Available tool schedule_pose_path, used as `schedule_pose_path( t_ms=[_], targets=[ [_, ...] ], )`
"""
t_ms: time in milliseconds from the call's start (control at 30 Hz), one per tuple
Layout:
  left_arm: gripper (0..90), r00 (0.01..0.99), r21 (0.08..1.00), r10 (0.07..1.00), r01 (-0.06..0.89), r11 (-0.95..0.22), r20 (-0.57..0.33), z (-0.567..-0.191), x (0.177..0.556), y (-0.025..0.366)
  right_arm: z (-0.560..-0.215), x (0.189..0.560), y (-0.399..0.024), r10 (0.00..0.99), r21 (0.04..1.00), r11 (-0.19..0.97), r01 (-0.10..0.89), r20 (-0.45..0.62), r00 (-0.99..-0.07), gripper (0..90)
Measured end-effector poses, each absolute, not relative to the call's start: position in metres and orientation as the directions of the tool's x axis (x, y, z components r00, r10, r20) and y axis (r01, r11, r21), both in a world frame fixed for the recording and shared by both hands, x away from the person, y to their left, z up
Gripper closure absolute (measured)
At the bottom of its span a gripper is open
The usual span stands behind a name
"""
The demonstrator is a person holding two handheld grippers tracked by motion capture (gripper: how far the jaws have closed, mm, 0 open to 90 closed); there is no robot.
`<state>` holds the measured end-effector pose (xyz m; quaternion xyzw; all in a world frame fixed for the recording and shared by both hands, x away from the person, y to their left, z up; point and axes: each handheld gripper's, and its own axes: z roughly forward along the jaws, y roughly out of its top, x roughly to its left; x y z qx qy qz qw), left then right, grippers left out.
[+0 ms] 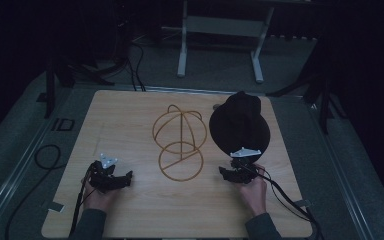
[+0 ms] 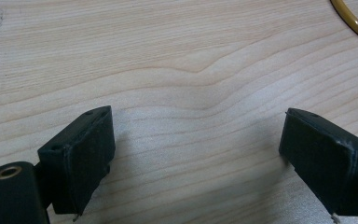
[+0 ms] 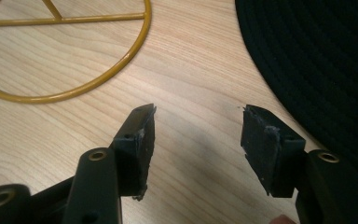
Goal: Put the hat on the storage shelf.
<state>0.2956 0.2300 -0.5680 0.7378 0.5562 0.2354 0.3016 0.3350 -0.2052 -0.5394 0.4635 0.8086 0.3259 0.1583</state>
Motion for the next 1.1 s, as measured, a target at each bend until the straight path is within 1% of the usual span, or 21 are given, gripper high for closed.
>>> schedule_pose_path(
  t_ms=[200, 733, 1100],
  targets=[
    [10.8, 0.27, 0.707, 0.963, 0.678, -0.2, 0.012, -0.568, 0.296, 0.23, -0.537, 0.333, -0.206, 0.849, 0.676, 0.36, 0.643, 0.048, -0.526, 46.5],
    [10.8, 0.27, 0.707, 0.963, 0.678, -0.199, 0.012, -0.568, 0.296, 0.23, -0.532, 0.332, -0.209, 0.844, 0.673, 0.368, 0.642, 0.047, -0.534, 46.3],
    [10.8, 0.27, 0.708, 0.963, 0.678, -0.199, 0.012, -0.568, 0.296, 0.23, -0.528, 0.331, -0.21, 0.826, 0.646, 0.406, 0.647, 0.043, -0.562, 52.7]
  ],
)
